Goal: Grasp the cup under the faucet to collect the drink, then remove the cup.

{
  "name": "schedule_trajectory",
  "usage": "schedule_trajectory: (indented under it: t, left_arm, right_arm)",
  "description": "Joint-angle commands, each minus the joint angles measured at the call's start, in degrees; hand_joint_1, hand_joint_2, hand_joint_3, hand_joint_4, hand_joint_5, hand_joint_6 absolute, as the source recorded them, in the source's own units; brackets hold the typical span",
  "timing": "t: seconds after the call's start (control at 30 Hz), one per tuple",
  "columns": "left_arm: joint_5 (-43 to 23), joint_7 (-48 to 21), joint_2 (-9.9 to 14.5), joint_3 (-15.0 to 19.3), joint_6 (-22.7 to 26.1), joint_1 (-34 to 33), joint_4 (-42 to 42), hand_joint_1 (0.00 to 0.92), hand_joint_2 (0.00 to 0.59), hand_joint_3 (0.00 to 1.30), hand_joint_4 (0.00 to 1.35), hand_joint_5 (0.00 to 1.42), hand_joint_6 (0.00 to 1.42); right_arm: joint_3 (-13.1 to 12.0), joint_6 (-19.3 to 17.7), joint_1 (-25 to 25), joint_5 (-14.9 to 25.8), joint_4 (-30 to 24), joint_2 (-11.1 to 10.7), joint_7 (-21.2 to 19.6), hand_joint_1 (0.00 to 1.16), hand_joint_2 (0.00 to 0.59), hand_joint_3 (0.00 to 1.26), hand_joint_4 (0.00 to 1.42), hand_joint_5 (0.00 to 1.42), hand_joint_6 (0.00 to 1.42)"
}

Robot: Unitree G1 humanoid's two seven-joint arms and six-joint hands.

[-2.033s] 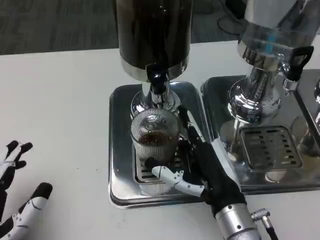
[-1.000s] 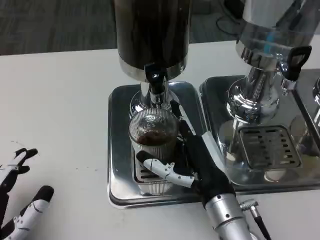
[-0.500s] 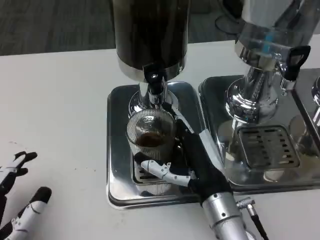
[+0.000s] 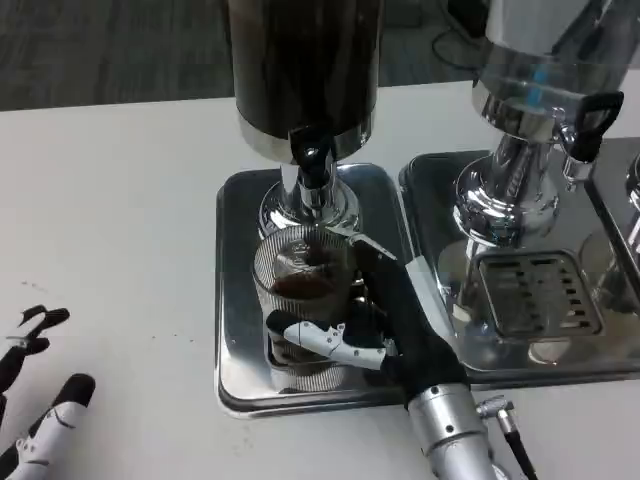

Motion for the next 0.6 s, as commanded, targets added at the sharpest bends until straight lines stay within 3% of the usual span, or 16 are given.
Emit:
schedule_trajectory:
  t: [0.03,0.3,0.47,0.6]
  left_arm:
    - [-0.27,0.72,0.78,0.33,0.27,0.04,-0.24,0.0,0.219,0.25,0.13,0.26,0.09]
    - [-0.24,0.5,0.83,0.09,0.21,-0.48,-0.13,0.0,0.211,0.25,0.14,0.25,0.09]
    - [-0.17,0.24,0.71,-0.33,0.19,-1.05,0.16,0.0,0.21,0.25,0.14,0.25,0.09]
    - [-0.19,0.25,0.57,-0.7,0.29,-1.49,0.56,0.0,0.21,0.25,0.14,0.25,0.09]
  right_arm:
    - [0.52,-1.05,0.34,-0.99,2.06,1.13,-2.04,0.93,0.187,0.39,0.49,0.52,0.73]
    - [0.42,-2.84,0.55,-1.17,2.4,0.87,-3.78,0.95,0.193,0.41,0.54,0.64,0.94]
    - [0.35,-3.48,1.11,-3.23,1.32,0.82,-7.28,0.97,0.171,0.46,0.57,0.73,1.1]
    - [0.19,-3.65,0.96,-2.81,1.72,0.83,-7.07,0.99,0.172,0.47,0.57,0.76,1.14]
